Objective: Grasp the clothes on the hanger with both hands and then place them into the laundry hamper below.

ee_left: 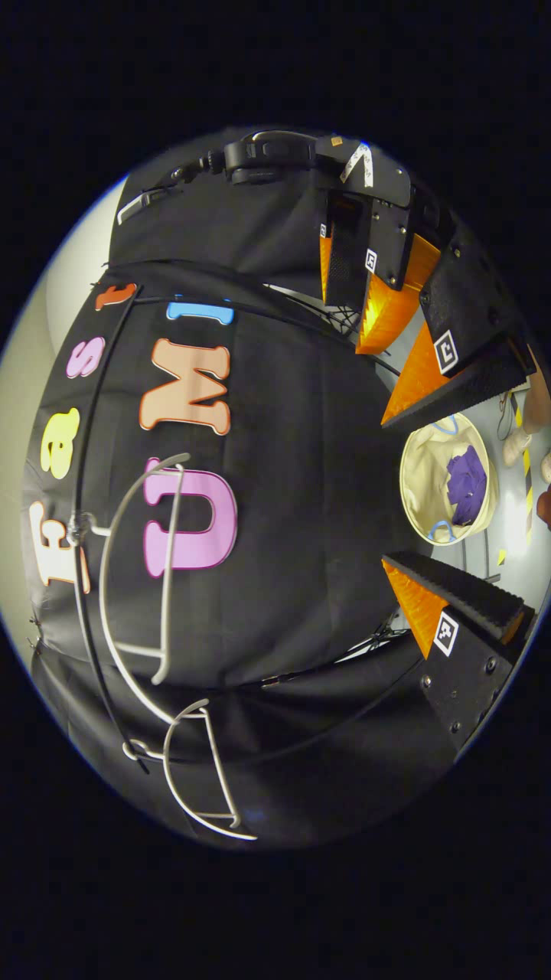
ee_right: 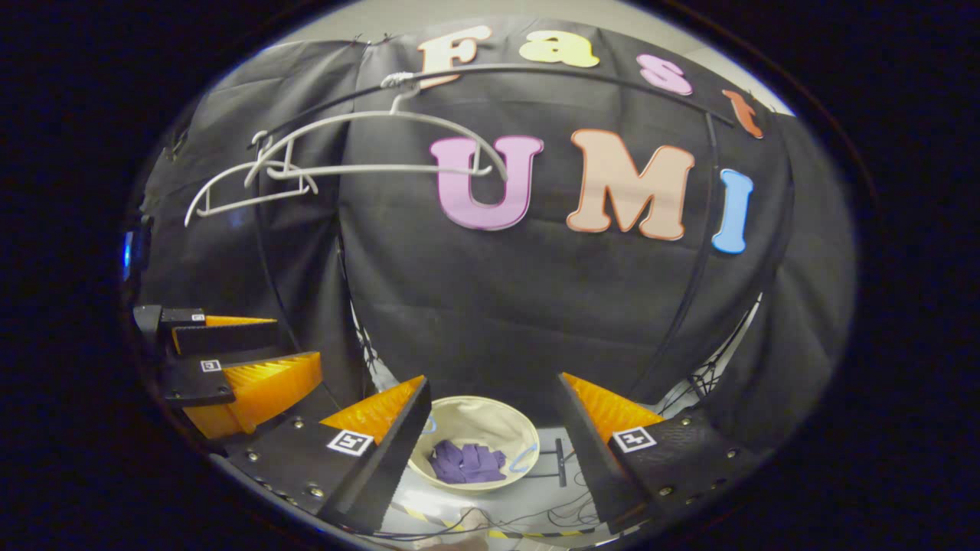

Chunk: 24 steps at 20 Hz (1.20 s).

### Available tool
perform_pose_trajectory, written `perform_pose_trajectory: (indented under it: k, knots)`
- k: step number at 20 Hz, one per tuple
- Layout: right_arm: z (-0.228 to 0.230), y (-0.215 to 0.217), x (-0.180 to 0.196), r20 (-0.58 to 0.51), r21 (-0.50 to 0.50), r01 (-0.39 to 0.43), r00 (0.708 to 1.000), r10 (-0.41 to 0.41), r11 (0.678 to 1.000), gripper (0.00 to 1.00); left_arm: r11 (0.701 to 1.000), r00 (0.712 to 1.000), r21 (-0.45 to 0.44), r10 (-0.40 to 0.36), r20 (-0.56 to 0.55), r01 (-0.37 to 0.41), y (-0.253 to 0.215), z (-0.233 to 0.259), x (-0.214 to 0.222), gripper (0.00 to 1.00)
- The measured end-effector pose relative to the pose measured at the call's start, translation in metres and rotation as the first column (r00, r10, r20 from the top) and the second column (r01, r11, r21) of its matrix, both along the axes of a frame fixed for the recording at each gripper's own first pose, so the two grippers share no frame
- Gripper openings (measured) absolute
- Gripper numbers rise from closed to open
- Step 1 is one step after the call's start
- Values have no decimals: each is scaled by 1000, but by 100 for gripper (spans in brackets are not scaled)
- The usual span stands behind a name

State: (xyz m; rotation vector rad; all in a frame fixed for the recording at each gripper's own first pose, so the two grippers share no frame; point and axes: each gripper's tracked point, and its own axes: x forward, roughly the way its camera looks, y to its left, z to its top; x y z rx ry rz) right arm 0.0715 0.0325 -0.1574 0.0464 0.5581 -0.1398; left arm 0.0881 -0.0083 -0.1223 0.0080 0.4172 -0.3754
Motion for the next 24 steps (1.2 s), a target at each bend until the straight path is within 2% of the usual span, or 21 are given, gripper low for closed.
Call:
perform_pose_trajectory:
  k: [3,4,5,10,11,12,16,17,24]
  knots:
    - [44,1,-20,92,7,32,995,-32,999,96,1000,998,-19,-2,67,3,3,38,-10,96]
    - [59,0,-24,129,7,41,991,-42,999,97,1000,995,-21,-3,104,6,5,53,-10,93]
    - [74,1,-25,169,10,51,984,-52,999,95,1000,991,-15,-1,134,3,7,59,-11,96]
    - [146,-6,-39,340,-4,74,938,-68,997,97,999,943,-22,49,329,-44,26,122,-18,93]
    - [160,-8,-41,379,-14,71,923,-61,997,94,998,931,-35,63,361,-53,27,135,-20,93]
    - [167,-13,-44,398,-23,79,915,-64,997,97,997,920,-45,76,385,-63,26,145,-23,92]
    - [190,-29,-55,444,-17,90,893,-73,996,94,997,889,-52,82,451,-66,18,170,-34,92]
    - [194,-35,-58,454,-16,92,888,-75,996,97,997,884,-49,82,461,-67,15,174,-36,93]
    - [215,-77,-75,491,-29,100,868,-73,995,94,996,872,-53,91,481,-74,-20,186,-50,93]
